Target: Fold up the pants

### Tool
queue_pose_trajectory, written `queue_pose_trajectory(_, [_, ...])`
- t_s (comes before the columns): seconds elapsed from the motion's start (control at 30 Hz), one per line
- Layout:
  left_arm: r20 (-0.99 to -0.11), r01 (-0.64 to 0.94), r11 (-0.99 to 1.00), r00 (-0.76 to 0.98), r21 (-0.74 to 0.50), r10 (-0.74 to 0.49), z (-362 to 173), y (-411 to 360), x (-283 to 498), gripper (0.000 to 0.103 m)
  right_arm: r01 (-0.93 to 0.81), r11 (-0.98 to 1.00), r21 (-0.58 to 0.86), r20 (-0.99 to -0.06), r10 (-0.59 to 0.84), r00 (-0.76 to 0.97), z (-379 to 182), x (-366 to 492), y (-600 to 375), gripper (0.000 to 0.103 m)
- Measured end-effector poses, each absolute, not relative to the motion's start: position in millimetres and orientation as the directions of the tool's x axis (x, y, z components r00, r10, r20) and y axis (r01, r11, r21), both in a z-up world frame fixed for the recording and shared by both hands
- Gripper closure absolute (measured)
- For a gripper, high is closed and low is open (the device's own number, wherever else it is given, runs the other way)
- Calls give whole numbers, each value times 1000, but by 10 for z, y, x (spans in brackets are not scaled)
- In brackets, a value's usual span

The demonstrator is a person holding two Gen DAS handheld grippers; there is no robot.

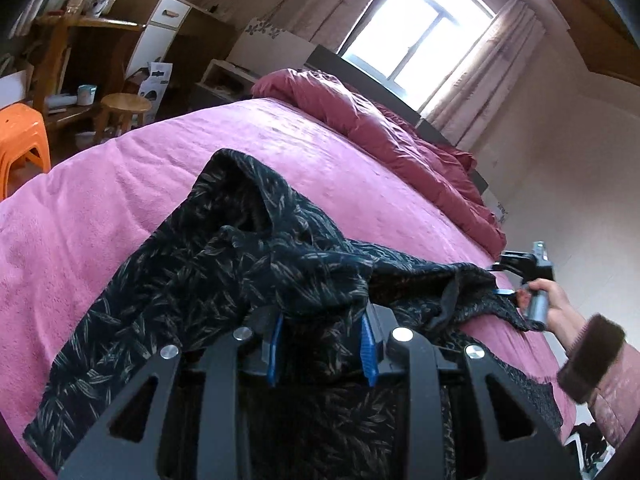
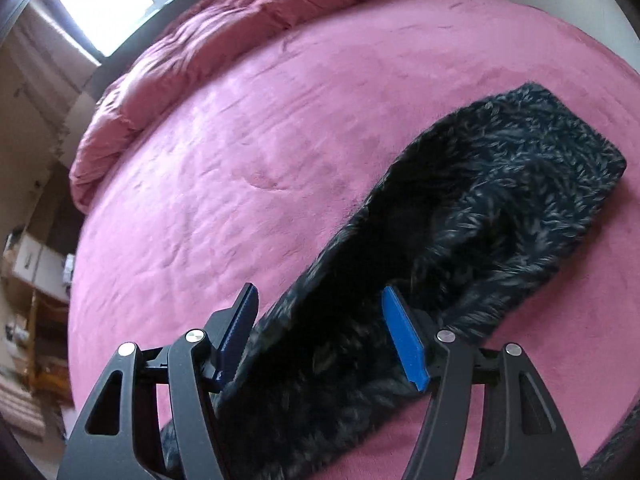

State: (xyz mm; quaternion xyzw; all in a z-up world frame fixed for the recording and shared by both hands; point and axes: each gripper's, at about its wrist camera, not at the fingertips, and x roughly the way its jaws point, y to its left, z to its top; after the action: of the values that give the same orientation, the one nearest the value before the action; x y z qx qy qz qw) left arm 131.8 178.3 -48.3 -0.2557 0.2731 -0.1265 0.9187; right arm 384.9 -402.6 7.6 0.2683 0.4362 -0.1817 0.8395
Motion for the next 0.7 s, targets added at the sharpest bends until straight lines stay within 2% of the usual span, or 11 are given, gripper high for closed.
queue_pose_trajectory(0.03, [-437,96,837,817,-539,-376,-475,1801,1326,74,556,785,274,-837,-90,540,26,3876,-4029,48])
queue_pose_trajectory(0.07, [-436,98,835,817,-542,-379,-476,1805,1310,74,562,785,261,-840,-103,533,-7,3893,-4055,65])
queue_pose_trajectory(0.1, [-436,98,833,815,-544,-381,-469,1810,1311,74,562,787,253,-838,-113,535,-23,3876,-4068,75])
queue_pose_trajectory(0.13, [-439,96,833,814,-545,-380,-453,1810,1319,74,548,793,265,-828,-104,551,-5,3843,-4083,93])
queue_pose_trajectory(0.17, [-438,96,834,815,-544,-379,-429,1816,1328,74,530,795,295,-818,-76,570,20,3814,-4112,96])
queue_pose_trajectory(0.37, [-353,130,864,876,-486,-330,43,1892,1368,74,412,782,467,-697,39,716,540,3254,-4268,98])
queue_pose_trajectory(0.53, [-263,148,849,912,-506,-316,383,2060,1256,74,301,821,485,-598,60,799,916,2360,-4240,98])
queue_pose_trajectory(0.7, [-245,146,827,914,-543,-322,345,2157,1003,74,258,829,496,-565,83,821,887,1380,-4216,98])
